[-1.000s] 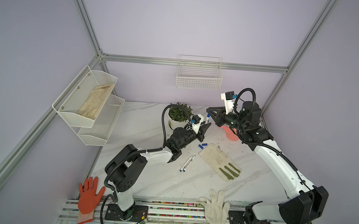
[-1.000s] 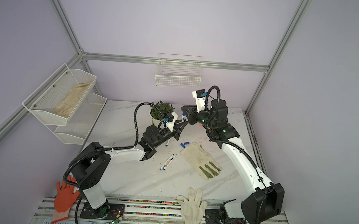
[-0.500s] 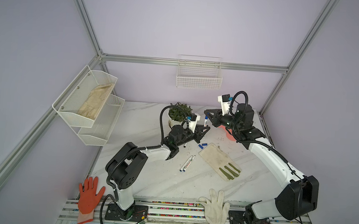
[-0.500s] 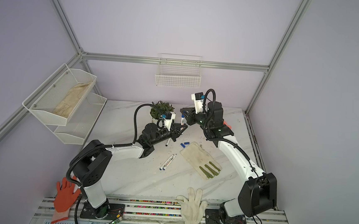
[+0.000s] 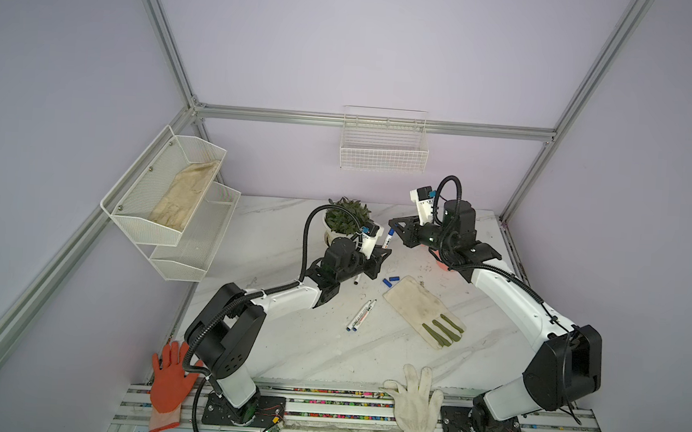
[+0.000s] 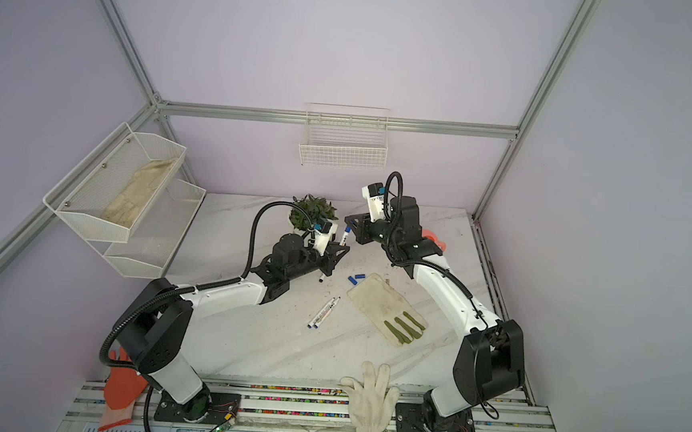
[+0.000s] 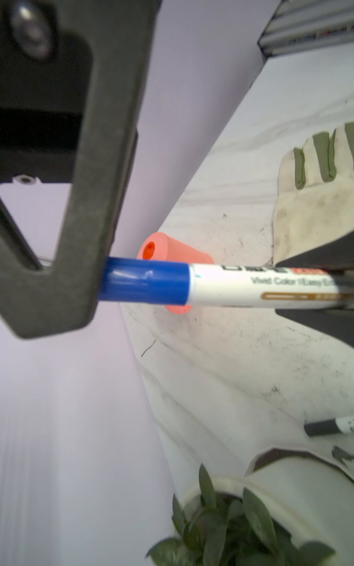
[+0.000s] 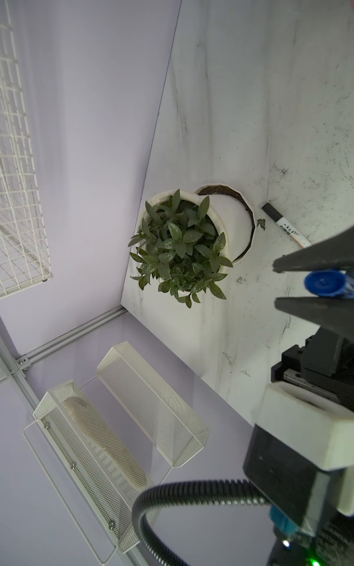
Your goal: Insert the pens into the pen caps
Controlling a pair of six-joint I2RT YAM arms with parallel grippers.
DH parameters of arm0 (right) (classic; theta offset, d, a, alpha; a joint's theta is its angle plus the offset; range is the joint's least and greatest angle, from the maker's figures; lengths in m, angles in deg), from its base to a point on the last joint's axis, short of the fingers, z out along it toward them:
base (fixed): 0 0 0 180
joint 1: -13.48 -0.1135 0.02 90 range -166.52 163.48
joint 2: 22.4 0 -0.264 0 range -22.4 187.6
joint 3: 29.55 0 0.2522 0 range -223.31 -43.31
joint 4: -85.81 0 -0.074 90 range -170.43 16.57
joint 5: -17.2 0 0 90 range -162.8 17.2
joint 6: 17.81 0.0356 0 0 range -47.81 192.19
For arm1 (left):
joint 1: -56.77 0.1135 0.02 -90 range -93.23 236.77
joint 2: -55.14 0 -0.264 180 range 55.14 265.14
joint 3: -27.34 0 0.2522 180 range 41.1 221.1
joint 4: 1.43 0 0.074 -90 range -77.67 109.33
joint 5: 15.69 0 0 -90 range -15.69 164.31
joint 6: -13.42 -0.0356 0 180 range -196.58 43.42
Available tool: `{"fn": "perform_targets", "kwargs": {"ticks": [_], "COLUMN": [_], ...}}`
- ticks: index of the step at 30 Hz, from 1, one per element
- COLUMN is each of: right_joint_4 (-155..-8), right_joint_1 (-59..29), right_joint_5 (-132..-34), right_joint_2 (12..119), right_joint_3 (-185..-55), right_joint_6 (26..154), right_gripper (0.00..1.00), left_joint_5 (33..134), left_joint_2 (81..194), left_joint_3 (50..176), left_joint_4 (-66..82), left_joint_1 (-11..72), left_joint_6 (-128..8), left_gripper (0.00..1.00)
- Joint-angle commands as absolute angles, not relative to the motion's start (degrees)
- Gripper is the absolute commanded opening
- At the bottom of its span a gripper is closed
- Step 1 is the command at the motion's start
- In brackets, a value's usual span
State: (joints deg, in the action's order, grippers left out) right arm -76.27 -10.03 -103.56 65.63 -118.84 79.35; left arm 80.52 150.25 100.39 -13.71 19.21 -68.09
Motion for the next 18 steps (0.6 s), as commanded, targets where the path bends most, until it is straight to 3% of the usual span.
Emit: {"fn": "perform_targets", "kwargs": {"ticks": [1,5,13,18], "right_joint_4": [-49.3,-50.6,-51.9,-51.8], "right_joint_1": [-11.3,-11.4,-11.4,-11.4], "right_joint_5": [-104.6,-107.6,-112.4,-112.3], "right_joint_2": [68.6,68.9,70.0,70.2], "right_joint_3": [-113.3,-112.7,-111.6,-111.5], "right_joint_6": [75.7,76.5,77.1,77.4], "right_gripper": [0.00,0.00,0.00,0.00], "left_joint_5": [51.9,55.1,76.4,83.8], "left_joint_2": [142.8,143.4,149.7,151.2], "left_joint_3": [105.5,103.6,109.8,114.8], "left_joint_4": [-37.9,-45.6,-57.9,-60.4], "left_joint_1": [22.2,22.7,32.6,33.9], "left_joint_6": [-73.4,-69.3,-39.2,-36.1], "left_gripper": [0.00,0.00,0.00,0.00]}}
